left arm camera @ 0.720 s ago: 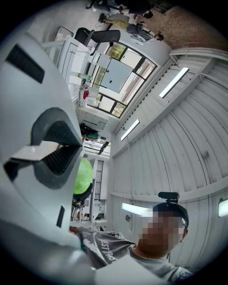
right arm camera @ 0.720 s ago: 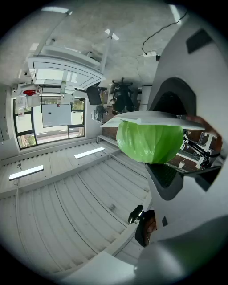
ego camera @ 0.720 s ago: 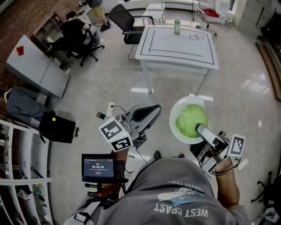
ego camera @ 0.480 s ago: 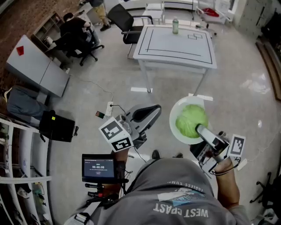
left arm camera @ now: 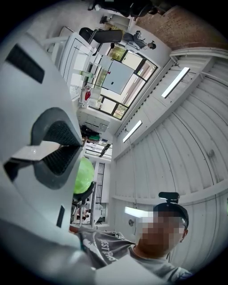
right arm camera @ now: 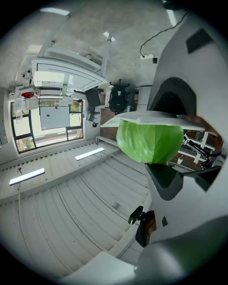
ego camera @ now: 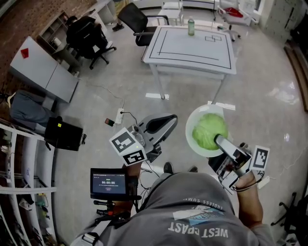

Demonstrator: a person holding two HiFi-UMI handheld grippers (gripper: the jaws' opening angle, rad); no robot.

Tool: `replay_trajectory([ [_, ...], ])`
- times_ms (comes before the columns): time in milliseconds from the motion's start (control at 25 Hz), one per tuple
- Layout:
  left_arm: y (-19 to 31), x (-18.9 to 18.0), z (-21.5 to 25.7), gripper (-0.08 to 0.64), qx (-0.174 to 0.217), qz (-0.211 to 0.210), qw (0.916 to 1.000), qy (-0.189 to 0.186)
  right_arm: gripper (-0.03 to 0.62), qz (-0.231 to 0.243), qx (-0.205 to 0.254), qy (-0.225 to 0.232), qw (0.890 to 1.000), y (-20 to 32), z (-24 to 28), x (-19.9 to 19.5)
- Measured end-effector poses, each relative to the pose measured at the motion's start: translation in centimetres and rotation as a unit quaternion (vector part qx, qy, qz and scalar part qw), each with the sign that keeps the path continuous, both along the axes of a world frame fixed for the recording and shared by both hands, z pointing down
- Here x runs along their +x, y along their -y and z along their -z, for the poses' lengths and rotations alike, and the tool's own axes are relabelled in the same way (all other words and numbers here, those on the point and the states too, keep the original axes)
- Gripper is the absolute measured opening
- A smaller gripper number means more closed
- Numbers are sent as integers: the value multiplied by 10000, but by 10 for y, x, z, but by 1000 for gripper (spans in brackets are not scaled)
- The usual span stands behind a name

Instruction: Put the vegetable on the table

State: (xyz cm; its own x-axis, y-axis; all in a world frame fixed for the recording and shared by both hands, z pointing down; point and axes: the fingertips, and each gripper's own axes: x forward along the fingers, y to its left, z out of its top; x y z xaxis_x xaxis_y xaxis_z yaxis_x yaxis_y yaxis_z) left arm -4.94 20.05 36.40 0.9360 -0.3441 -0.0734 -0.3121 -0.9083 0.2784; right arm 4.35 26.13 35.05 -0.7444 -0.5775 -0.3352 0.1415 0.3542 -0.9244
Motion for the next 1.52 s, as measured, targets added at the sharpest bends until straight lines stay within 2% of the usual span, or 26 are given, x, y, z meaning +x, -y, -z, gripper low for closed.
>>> replay_trajectory([
  [400,-4,49,-4,8,5,59,9999,147,318,134,-17,41,9999,5,-8,44],
  [640,-1,51,-8,8,-20,43,9998,194,318,140,-45,21,9999,16,-13,46],
  [880,25,34,-3,8,19,-65,9999,154,318,-43,-57,-49,10000,43,-10,30],
  [1520,108,-69,2,7,257,-390,9988,112,318,-680,-38,-144,9976,119,-11,-57],
])
